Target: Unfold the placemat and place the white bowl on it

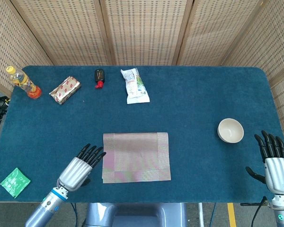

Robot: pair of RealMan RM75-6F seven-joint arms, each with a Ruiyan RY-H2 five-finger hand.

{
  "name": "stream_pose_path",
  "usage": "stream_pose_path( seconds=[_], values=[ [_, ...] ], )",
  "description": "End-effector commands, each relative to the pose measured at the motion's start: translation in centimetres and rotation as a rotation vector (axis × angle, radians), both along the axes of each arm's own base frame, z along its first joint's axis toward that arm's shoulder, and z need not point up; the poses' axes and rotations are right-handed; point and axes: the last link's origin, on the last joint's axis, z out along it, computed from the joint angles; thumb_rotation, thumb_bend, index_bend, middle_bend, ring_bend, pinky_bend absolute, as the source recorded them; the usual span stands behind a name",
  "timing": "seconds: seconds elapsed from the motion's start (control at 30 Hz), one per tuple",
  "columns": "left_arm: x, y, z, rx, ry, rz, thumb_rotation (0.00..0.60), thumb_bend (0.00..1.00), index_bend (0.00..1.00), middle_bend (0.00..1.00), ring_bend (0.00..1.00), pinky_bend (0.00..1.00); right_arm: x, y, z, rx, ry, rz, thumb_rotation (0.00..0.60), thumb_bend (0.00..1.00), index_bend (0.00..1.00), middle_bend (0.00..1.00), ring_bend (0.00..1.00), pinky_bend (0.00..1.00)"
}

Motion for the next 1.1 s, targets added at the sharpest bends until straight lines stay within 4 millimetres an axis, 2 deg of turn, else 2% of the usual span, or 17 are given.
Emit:
stream_pose_path(
  seconds=[0.03, 0.23, 0.53, 0.83, 1.1],
  values=[
    [0.4, -0.7, -1.5, -0.028, 0.019, -0.018, 0.600, 0.03, 0.00, 0.00, 0.00, 0.00, 0.0, 0.1, 0.0, -0.001, -0.001, 0.000, 0.600, 0.14, 0.11, 0.00, 0.00, 0.00],
    [0.1, -1.4, -3.5, -0.046, 0.066, -0.035, 0.600, 0.03, 0.00, 0.00, 0.00, 0.00, 0.0, 0.1, 0.3, -0.007, -0.012, -0.002, 0.600, 0.14, 0.11, 0.00, 0.00, 0.00],
    [-0.9, -1.1, -4.5, -0.046, 0.086, -0.012, 0.600, 0.03, 0.00, 0.00, 0.00, 0.00, 0.0, 0.0, 0.3, -0.007, -0.019, -0.002, 0.600, 0.14, 0.11, 0.00, 0.00, 0.00],
    [-0.5, -0.6, -6.2, -0.052, 0.084, -0.021, 0.600, 0.03, 0.00, 0.00, 0.00, 0.00, 0.0, 0.0, 0.3, -0.006, -0.022, -0.004, 0.600, 0.14, 0.11, 0.00, 0.00, 0.00],
    [0.1, -0.4, -6.8, -0.035, 0.088, -0.033, 0.600, 0.03, 0.00, 0.00, 0.00, 0.00, -0.1, 0.0, 0.5, -0.007, -0.029, -0.006, 0.600, 0.14, 0.11, 0.00, 0.00, 0.00]
  ],
)
